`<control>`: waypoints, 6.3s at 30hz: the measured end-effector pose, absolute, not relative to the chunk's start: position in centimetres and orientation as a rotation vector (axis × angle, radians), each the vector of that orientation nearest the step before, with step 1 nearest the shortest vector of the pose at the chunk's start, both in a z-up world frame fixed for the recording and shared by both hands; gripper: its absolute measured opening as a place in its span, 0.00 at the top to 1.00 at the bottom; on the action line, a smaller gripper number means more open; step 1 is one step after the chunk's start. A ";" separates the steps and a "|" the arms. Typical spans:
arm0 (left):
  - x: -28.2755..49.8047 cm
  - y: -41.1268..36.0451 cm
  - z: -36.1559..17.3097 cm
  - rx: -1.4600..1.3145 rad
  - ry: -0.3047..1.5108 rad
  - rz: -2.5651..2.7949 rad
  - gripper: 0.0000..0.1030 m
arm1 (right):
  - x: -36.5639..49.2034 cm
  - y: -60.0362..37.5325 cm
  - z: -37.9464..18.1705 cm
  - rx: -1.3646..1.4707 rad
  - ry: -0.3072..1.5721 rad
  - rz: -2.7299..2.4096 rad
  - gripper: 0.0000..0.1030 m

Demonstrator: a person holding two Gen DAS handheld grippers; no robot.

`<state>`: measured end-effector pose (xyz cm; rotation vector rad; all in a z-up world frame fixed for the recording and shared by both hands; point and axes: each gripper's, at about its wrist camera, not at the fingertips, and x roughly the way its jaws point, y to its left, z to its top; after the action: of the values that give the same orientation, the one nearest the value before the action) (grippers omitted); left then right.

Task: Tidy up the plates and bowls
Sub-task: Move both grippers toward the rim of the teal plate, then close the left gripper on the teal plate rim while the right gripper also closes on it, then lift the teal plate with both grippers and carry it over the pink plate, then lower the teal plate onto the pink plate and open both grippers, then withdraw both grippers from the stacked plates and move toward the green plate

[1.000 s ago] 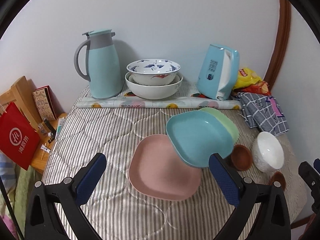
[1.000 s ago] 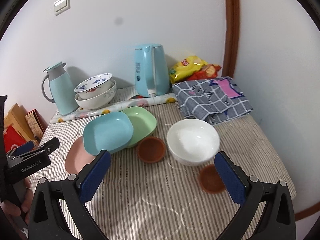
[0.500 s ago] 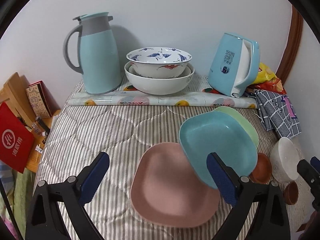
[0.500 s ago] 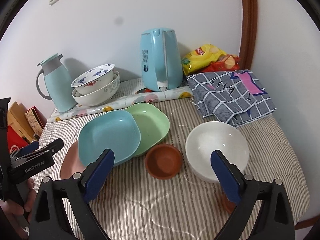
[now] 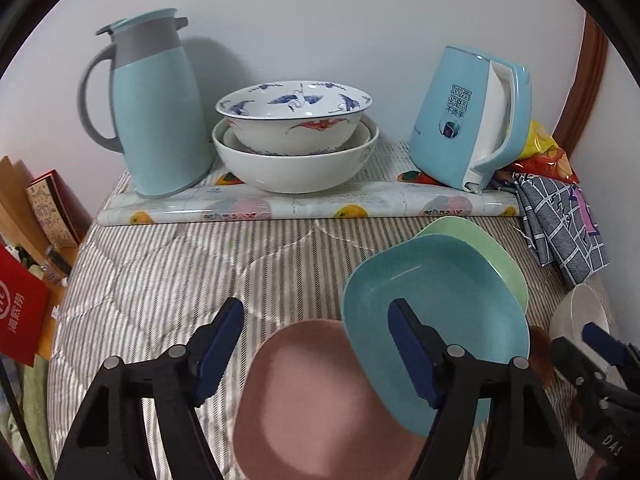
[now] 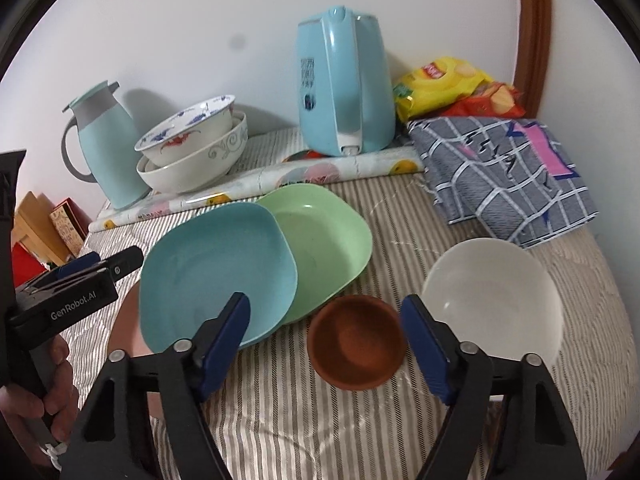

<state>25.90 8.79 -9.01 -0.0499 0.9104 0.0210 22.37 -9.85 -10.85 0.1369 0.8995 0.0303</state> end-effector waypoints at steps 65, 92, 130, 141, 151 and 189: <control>16.7 7.0 -4.0 -0.148 0.845 -0.122 0.90 | 14.3 -9.2 -6.8 0.195 0.829 0.053 0.92; 13.7 11.2 -5.8 -0.200 0.876 -0.042 0.90 | 12.5 -5.3 -7.9 0.179 0.848 0.118 0.92; 16.4 16.4 -12.9 -0.253 1.009 0.074 0.90 | 17.6 0.4 -15.1 0.074 0.996 0.186 0.93; 17.4 16.3 -13.1 -0.235 1.000 0.073 0.90 | 19.3 0.5 -15.6 0.049 0.997 0.181 0.93; 18.6 16.4 -13.4 -0.233 0.992 0.068 0.89 | 21.6 1.2 -15.6 -0.002 0.964 0.177 0.92; 15.3 13.1 -13.3 -0.167 1.040 0.048 0.49 | 15.5 -3.5 -10.8 0.021 0.830 0.135 0.48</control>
<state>15.34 13.10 -13.29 -0.1673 1.0401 0.0485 15.48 -3.48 -10.80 0.0208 0.8295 0.1348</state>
